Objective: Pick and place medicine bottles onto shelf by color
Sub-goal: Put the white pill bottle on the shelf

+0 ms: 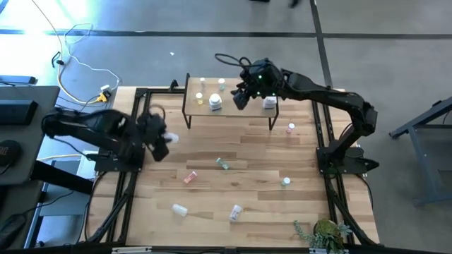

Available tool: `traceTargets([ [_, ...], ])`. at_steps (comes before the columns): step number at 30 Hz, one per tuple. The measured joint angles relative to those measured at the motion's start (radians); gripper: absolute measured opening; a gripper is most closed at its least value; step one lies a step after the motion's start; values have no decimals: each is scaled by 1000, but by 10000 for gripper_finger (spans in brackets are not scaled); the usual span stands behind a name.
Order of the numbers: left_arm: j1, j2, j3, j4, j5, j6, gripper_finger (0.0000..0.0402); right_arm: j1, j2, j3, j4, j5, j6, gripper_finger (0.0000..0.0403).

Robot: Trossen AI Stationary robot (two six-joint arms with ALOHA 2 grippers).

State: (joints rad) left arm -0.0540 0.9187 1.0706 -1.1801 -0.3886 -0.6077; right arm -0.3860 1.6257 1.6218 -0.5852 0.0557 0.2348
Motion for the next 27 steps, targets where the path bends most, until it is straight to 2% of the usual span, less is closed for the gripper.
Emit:
traceTargets([
  [10, 392, 51, 159, -20, -20, 310, 140, -82, 0, 0, -2, -8, -83, 186],
  [19, 688, 211, 335, -16, -10, 424, 140, -121, 1, 0, -2, -10, -149, 186],
  [27, 850, 373, 466, 51, 180, 525, 140, -140, 1, 0, -30, -10, -148, 186],
])
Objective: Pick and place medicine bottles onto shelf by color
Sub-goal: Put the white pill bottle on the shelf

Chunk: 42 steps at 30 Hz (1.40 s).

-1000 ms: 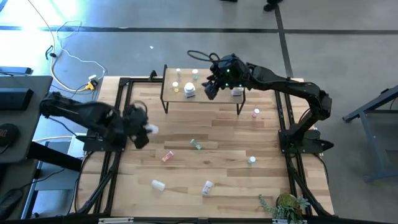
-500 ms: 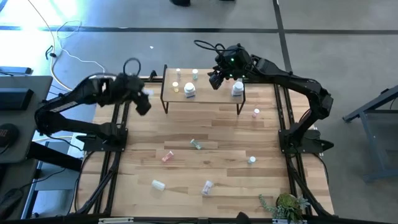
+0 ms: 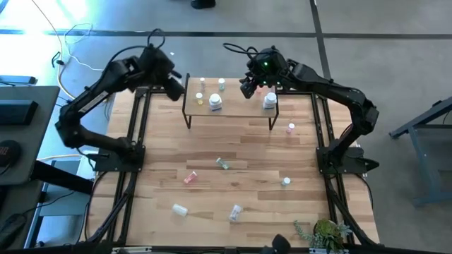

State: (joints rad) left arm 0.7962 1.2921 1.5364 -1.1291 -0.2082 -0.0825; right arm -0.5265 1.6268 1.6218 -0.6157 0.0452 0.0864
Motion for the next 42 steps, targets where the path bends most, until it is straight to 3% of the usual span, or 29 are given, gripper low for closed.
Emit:
traceTargets([
  [7, 74, 156, 89, 37, 111, 63, 140, -14, 0, 0, -10, 6, 37, 186],
  [14, 88, 291, 171, 33, 127, 89, 140, -27, 0, 0, -10, 7, 47, 186],
  [23, 90, 395, 177, 26, 178, 105, 140, -30, 0, 0, -10, 7, 55, 186],
  [42, 108, 421, 167, -35, 171, 94, 140, -30, 0, 0, -10, 8, 55, 186],
])
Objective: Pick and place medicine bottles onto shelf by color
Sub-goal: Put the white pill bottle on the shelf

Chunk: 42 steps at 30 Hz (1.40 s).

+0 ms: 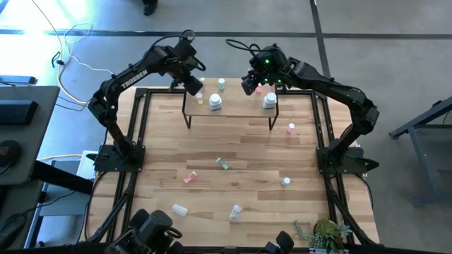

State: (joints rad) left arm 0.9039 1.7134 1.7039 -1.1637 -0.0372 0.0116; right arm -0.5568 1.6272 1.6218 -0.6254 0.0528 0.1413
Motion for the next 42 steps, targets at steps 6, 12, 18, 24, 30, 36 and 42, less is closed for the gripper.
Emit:
traceTargets([
  [6, -6, 0, 0, 0, 18, 0, 140, 0, 0, 0, 0, 0, 12, 186],
  [12, -8, 4, 0, 1, 4, 0, 140, 0, 0, 0, 0, 0, 16, 186],
  [18, -10, 29, -1, 1, 5, 0, 140, 0, 0, 0, 0, 0, 18, 186],
  [24, -10, 39, -1, 1, 7, 2, 140, 0, 0, 0, 0, 0, 19, 186],
  [30, -10, 39, -1, 1, 6, 9, 141, 0, 0, 0, 0, 0, 19, 186],
  [36, -10, 39, -1, 1, 2, 10, 150, 0, 0, 0, 0, 0, 19, 186],
  [42, -10, 39, -1, 1, -1, 8, 190, 0, -9, 0, -24, 0, 37, 186],
])
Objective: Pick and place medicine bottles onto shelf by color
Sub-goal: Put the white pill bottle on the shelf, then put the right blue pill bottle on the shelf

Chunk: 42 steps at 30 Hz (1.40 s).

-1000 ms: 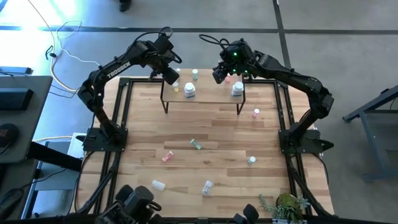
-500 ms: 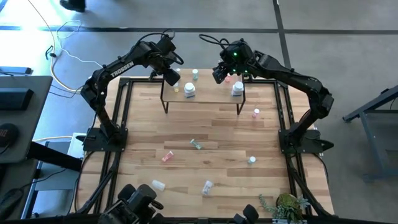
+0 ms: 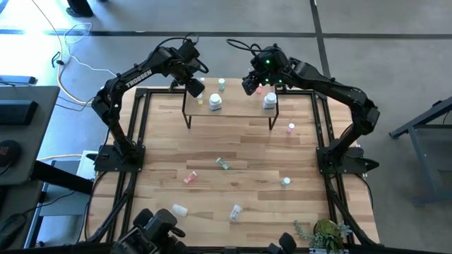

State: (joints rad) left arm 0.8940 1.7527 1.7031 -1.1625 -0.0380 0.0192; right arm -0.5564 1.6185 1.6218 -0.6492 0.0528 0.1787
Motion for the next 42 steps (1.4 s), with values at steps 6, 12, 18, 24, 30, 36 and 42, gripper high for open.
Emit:
traceTargets([
  [6, 0, 0, 0, 0, 0, -7, 224, 1, -43, 0, -27, -2, 4, 186],
  [12, 0, -9, 0, 0, 2, -8, 227, 13, -83, 0, -94, -26, 5, 186],
  [18, 0, -33, 1, 1, 1, -16, 227, 22, -102, 0, -127, -34, 5, 186],
  [24, 0, -72, 1, 1, 1, -16, 227, 42, -102, 0, -155, -43, 2, 186],
  [30, -4, -148, 2, 0, 1, -57, 227, 82, -103, 0, -206, -44, -3, 186],
  [36, -61, -252, -4, -31, 2, -78, 227, 127, -103, 0, -309, -43, -2, 186],
  [42, -152, -397, -162, -3, 8, -124, 227, 190, -103, 0, -357, -43, 27, 186],
])
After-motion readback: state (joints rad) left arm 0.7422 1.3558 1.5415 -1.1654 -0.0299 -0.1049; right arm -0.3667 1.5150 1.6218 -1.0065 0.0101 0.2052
